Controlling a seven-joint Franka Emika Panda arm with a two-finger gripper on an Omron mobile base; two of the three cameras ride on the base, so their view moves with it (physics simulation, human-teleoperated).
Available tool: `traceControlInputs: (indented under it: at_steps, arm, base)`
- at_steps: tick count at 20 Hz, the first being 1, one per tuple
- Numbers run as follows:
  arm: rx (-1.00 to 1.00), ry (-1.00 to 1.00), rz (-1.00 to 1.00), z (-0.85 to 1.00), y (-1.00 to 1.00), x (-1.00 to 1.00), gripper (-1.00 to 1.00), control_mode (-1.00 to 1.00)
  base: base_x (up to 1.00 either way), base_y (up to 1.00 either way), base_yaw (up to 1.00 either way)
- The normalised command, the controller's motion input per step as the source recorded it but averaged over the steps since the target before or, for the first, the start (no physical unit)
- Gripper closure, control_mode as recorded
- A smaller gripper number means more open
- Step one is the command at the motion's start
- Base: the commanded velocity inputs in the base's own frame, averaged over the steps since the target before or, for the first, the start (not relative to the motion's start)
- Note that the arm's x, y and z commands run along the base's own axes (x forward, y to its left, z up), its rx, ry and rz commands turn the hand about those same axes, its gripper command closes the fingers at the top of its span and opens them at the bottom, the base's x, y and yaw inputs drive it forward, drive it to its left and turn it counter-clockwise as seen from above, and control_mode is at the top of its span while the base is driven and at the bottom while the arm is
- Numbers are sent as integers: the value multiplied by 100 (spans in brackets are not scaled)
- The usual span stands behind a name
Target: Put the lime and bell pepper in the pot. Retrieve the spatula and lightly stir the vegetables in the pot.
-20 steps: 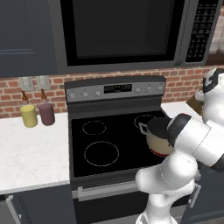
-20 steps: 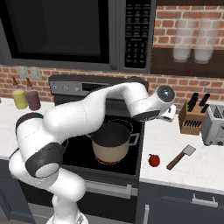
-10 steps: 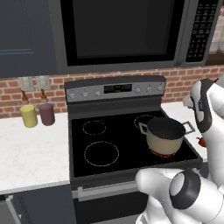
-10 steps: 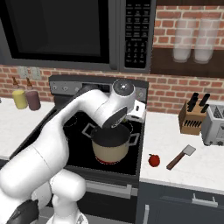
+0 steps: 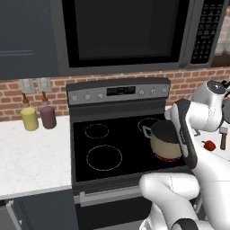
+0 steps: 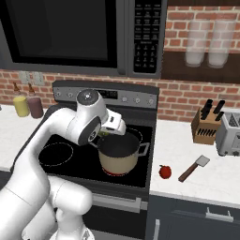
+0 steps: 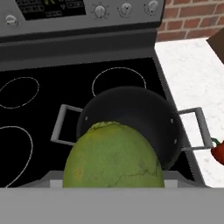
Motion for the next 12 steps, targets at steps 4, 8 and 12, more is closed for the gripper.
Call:
traceControlInputs:
  at_steps: [4, 8, 12]
  arm:
    - [0, 6, 5, -25, 20, 21, 100, -100]
    - [0, 6, 1, -39, 0, 33, 100, -100]
    - [0, 6, 0, -43, 0, 27, 100, -100]
  base:
    - [0, 0, 0]
    - [0, 0, 0]
    - [0, 0, 0]
